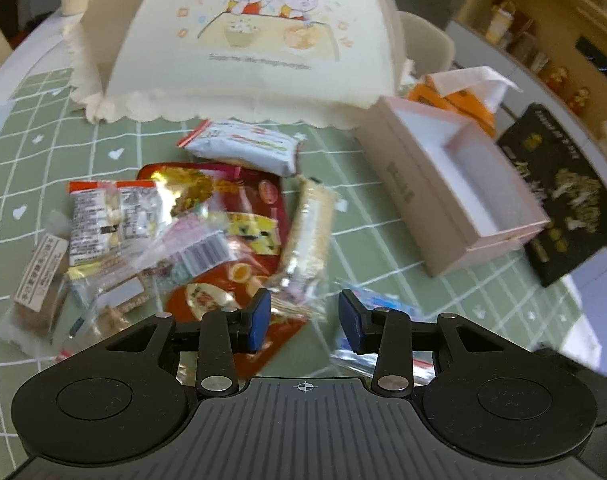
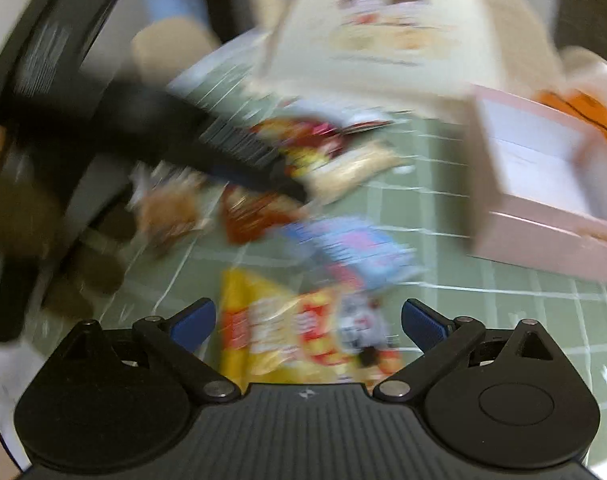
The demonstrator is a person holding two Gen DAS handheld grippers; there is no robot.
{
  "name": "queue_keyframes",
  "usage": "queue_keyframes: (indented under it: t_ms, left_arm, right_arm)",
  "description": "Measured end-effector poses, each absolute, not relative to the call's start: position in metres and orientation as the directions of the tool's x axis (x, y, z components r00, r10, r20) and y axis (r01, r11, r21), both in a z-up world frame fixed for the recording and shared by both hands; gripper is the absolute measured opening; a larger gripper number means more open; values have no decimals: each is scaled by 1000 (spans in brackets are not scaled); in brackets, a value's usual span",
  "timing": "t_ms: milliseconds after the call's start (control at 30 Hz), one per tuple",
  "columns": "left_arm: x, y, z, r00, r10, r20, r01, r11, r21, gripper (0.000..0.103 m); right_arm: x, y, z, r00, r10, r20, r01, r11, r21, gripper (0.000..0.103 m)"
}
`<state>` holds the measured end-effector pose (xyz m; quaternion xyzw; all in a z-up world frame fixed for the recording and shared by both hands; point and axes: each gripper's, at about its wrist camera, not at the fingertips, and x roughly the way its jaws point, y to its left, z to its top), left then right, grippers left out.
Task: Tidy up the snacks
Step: 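Grasp the candy pack with the left gripper while the right grasps the panda chip bag, then carry the candy pack with the left gripper while the right carries the chip bag into the box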
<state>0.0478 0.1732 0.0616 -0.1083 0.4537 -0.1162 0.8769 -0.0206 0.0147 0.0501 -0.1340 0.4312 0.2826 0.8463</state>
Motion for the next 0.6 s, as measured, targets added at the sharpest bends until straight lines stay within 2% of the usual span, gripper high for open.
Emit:
queue_keyframes:
  t_ms: [133,233,333,600]
  left_arm:
    - [45,152,76,559,-340,-757,188,940,-283,43]
    - [42,122,79,591,-277,-758,223,959,-176,43]
    - [41,93,73,621,-185,-761,213,975,-63,43]
    - [54,55,53,591,-133,-795,196,980,-19,45]
  right_arm:
    - [-31,-21,44,550,202,-810,-530,834,-152,92]
    - [-34,-69,42,601,54,-797,-399,885,-240,92]
    - [-34,-110,47,590,31,-807,-314,929,-193,92]
    - [-29,-165,51,574,57,-817,-180,982,-57,92]
